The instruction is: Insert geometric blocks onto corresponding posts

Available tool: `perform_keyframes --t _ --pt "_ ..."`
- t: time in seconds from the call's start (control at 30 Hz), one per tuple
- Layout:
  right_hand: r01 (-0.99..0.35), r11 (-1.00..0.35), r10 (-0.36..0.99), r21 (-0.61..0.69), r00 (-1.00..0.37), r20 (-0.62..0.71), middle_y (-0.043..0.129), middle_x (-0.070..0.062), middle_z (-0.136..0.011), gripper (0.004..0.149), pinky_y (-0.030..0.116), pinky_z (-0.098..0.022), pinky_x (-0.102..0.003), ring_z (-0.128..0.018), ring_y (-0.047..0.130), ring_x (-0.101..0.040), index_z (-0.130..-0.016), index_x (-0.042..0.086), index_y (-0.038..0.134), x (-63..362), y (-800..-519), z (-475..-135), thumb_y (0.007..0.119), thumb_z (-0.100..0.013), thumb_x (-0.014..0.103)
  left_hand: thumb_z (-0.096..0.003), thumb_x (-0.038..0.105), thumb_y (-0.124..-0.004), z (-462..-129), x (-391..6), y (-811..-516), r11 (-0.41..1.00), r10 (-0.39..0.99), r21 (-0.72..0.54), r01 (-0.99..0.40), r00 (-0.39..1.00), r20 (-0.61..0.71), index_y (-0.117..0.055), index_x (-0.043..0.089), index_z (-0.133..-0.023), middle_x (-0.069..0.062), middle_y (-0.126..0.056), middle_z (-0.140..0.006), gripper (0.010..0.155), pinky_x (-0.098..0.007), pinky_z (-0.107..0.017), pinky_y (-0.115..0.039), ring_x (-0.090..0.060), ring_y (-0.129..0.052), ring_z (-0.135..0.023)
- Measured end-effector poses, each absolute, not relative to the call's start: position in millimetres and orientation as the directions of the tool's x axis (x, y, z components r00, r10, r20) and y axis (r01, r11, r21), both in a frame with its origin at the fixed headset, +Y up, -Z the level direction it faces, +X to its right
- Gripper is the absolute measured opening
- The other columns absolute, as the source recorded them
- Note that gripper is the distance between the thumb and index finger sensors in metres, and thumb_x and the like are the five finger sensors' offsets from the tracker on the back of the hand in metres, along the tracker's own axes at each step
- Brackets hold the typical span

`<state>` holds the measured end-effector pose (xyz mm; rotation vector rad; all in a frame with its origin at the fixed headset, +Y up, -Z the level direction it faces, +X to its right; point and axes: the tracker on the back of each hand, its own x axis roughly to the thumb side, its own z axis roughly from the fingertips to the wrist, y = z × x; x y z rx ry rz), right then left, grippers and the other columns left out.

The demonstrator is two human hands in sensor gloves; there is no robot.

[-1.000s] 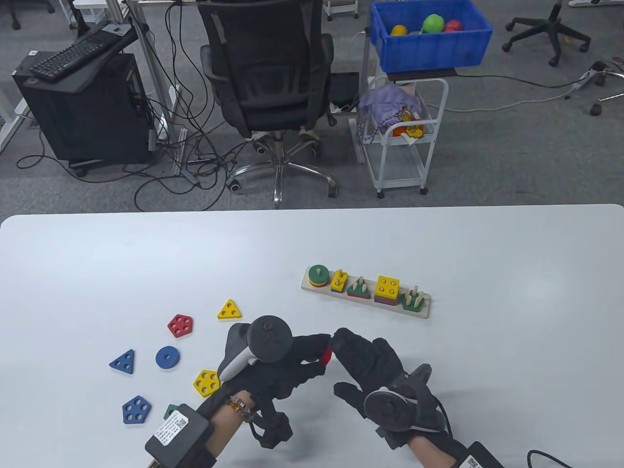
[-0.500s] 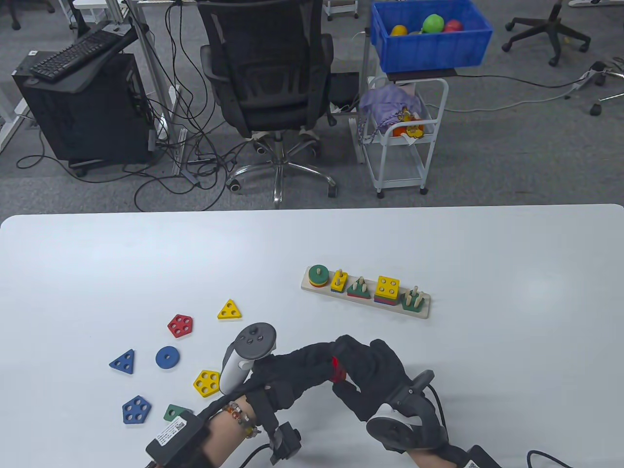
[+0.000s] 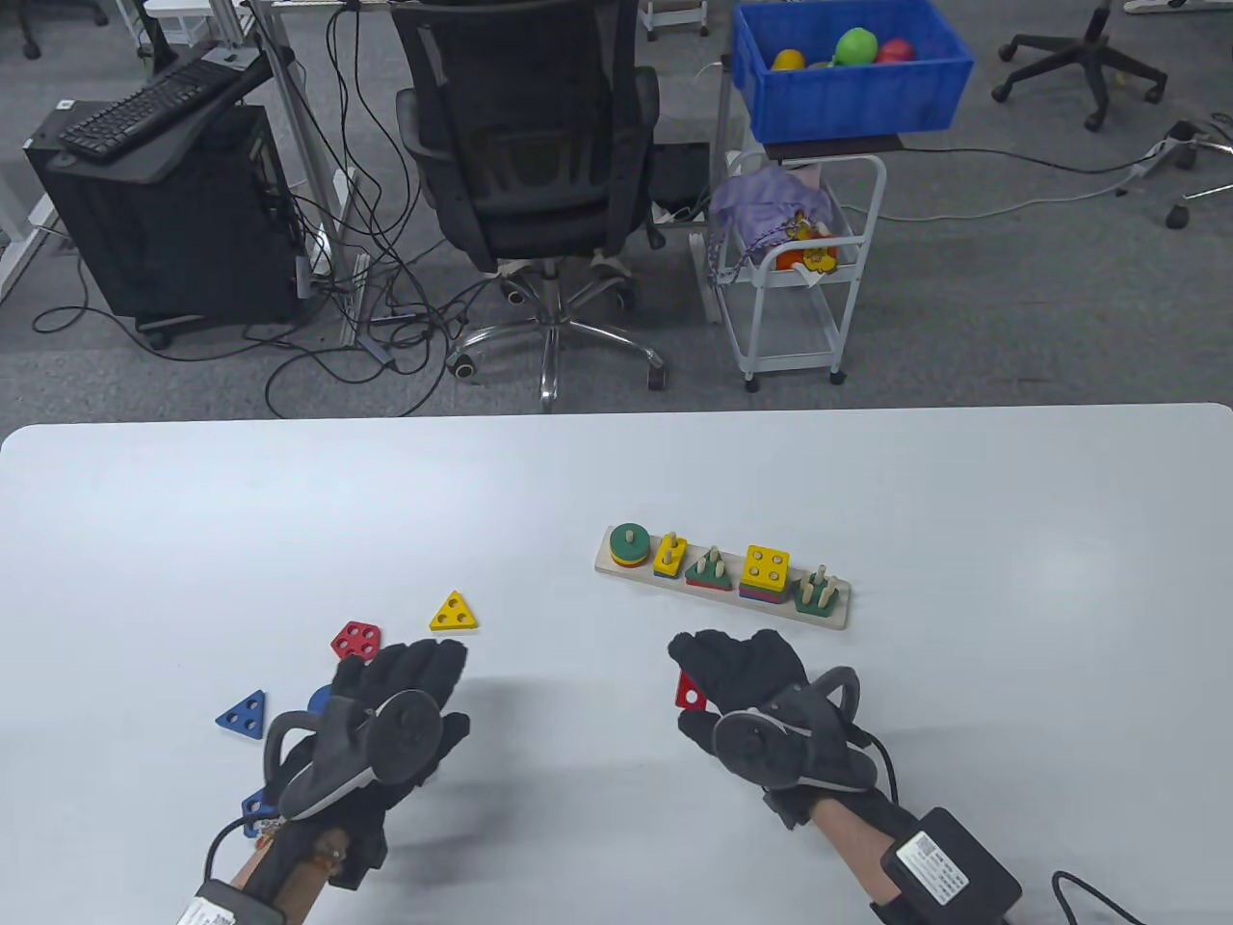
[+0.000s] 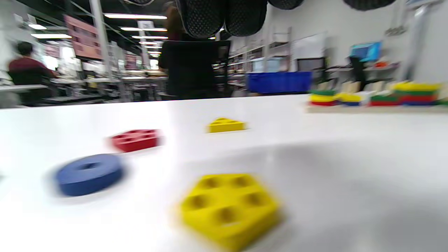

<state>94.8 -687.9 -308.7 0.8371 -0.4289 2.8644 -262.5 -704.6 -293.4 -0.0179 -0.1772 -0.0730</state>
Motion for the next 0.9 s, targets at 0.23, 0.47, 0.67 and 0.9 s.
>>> perform_keyframes --t 0.23,0.47,0.67,0.9 --pt "-0.017 -0.99 -0.036 -0.143 -0.931 0.364 0.072 -0.015 -0.101 0.066 0.06 -0.062 -0.071 -0.081 0.086 -0.041 -0.1 0.017 0.061 76.0 -681.8 -382.7 0.084 -0.042 0.039 -0.0444 0.07 -0.056 -286.2 -324.9 -716.7 0.996 -0.085 -0.04 0.085 0.996 0.012 -0.039 0.04 -0.113 0.005 -0.048 -0.125 0.077 -0.064 -0.083 -0.039 -0.028 -0.051 -0.118" --pt "0.05 -0.998 -0.058 -0.046 -0.983 0.173 0.072 -0.012 -0.102 0.066 0.06 -0.062 -0.07 -0.084 0.082 -0.042 -0.1 0.019 0.06 55.1 -702.6 -447.1 0.084 -0.042 0.04 -0.0454 0.068 -0.057 -290.1 -334.8 -719.7 0.996 -0.052 -0.069 0.051 0.999 -0.014 -0.04 0.04 -0.113 0.005 -0.048 -0.125 0.075 -0.063 -0.082 -0.04 -0.028 -0.051 -0.118" --pt "0.068 -0.997 -0.07 -0.023 -0.992 0.104 0.073 -0.011 -0.101 0.066 0.059 -0.064 -0.071 -0.087 0.081 -0.042 -0.1 0.021 0.061 45.2 -722.4 -473.8 0.085 -0.041 0.041 -0.0456 0.068 -0.057 -291.5 -337.5 -722.0 0.995 -0.044 -0.086 0.042 0.999 -0.02 -0.041 0.041 -0.112 0.006 -0.048 -0.125 0.074 -0.063 -0.082 -0.04 -0.028 -0.052 -0.118" --pt "0.048 -0.999 -0.05 -0.026 -0.995 0.084 0.073 -0.01 -0.102 0.066 0.058 -0.064 -0.071 -0.087 0.081 -0.041 -0.099 0.022 0.061 50.3 -721.3 -476.9 0.086 -0.04 0.039 -0.0456 0.068 -0.056 -293.0 -335.7 -725.5 0.994 -0.04 -0.104 0.038 0.999 -0.009 -0.042 0.04 -0.112 0.005 -0.048 -0.125 0.074 -0.063 -0.082 -0.04 -0.028 -0.052 -0.118"
